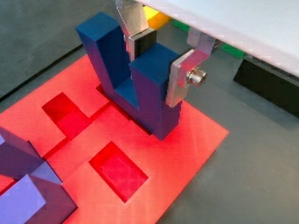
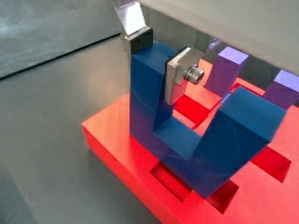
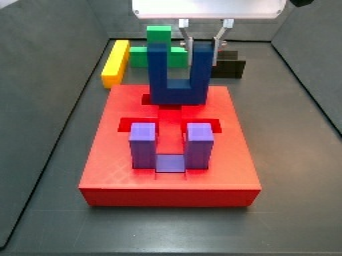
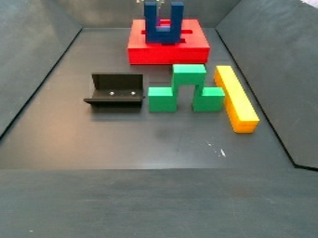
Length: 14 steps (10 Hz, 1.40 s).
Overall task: Pick up the blue object. Move up. Place the blue object on the fixture. Regrasp the blue object. Move to above the board. Insert the blue object.
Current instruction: Insert the blue object.
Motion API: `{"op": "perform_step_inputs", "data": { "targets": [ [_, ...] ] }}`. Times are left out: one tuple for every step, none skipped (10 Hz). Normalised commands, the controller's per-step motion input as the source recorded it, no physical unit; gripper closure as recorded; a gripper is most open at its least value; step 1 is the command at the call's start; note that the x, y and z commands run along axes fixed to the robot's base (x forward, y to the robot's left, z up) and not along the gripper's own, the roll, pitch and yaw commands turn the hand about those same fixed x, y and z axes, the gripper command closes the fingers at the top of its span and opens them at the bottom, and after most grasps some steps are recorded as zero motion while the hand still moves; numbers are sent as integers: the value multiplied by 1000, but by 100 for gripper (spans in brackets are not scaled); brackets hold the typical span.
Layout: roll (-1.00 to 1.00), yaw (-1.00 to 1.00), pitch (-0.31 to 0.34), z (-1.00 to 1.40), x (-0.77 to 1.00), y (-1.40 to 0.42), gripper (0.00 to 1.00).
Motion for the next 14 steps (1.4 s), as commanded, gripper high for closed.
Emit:
{"op": "perform_step_inputs", "data": {
  "targets": [
    [-54, 0, 101, -23, -220, 0, 100],
    [-19, 31, 77, 0, -180, -29, 100],
    [-11, 31, 70, -34, -163, -80, 100],
    [-9, 31, 66, -80, -140, -160, 100],
    [-16, 31, 59, -109, -154, -240, 100],
    [0, 3, 49, -194, -51, -340, 100],
    [34, 0, 43, -371, 54, -120, 100],
    [0, 0, 47, -417, 254, 0, 100],
    [-41, 0, 51, -463, 366, 97, 100],
    [-117, 31, 64, -417, 483, 154, 100],
    [-211, 20, 93, -340, 537, 309, 100],
    [-260, 3, 107, -337, 557, 343, 100],
    [-266, 0, 91, -400, 546, 320, 100],
    [-254, 0, 61, -449, 557, 311, 100]
  ]
}}
